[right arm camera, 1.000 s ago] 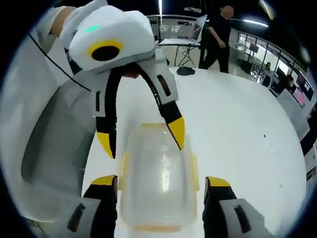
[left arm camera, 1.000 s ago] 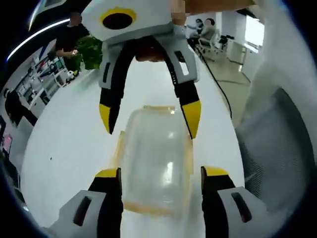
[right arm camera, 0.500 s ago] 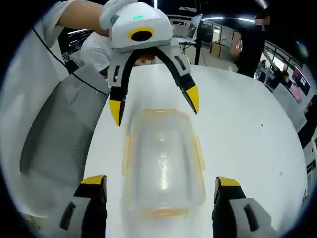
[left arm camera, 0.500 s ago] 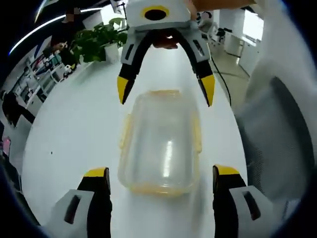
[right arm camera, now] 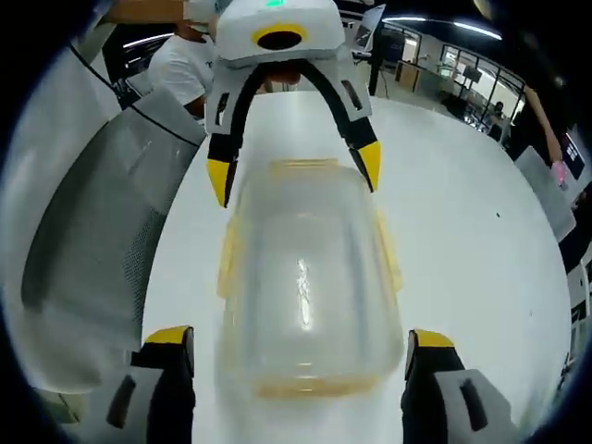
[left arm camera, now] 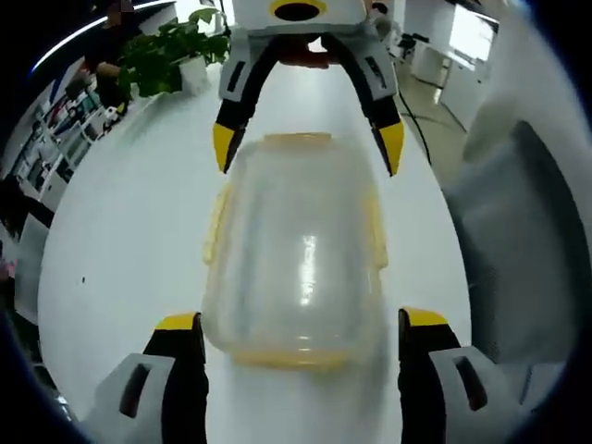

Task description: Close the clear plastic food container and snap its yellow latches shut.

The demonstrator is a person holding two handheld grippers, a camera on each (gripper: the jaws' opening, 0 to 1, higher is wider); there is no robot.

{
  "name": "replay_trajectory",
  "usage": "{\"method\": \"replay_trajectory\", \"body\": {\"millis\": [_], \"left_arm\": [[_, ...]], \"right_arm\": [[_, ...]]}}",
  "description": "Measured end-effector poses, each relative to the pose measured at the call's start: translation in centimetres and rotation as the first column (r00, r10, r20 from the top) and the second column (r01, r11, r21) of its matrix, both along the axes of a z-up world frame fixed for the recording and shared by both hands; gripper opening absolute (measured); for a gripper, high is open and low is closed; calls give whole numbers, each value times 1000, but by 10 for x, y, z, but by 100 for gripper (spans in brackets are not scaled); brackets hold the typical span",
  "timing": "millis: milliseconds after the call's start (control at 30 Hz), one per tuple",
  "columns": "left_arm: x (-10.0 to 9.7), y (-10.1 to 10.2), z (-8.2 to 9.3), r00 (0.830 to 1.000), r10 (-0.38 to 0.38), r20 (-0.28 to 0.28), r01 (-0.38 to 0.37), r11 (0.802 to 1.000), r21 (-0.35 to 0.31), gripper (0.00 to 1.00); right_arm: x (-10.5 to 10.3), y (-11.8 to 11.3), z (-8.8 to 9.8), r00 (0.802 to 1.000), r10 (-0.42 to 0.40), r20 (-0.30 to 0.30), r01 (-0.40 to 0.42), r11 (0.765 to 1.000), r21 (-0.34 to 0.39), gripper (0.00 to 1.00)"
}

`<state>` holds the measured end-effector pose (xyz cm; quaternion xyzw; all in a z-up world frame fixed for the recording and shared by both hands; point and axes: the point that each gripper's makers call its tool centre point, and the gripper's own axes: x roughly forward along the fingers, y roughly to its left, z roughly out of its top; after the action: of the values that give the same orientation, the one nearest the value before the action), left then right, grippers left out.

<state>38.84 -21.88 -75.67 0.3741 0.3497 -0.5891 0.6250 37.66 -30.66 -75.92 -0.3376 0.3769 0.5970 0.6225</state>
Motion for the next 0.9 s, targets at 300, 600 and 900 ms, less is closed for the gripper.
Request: {"method": "replay_trajectory", "body": {"millis": [300,600,900], "left_arm": [[4,1,-2,1000,2,27,-2,1000,-1,77],[-1,13,-4,999,-3,40,3,1000,4,77],[-7,49,-3,999,6,42,-7,1000,23,77]], "right_arm": [[4,-2,-1,999,36,34,-34,999,-31,79],[0,11,-3,999,36,32,-35,998,-47,79],[-5,46,-2,998,45,35,-44,998,-34,79]]}}
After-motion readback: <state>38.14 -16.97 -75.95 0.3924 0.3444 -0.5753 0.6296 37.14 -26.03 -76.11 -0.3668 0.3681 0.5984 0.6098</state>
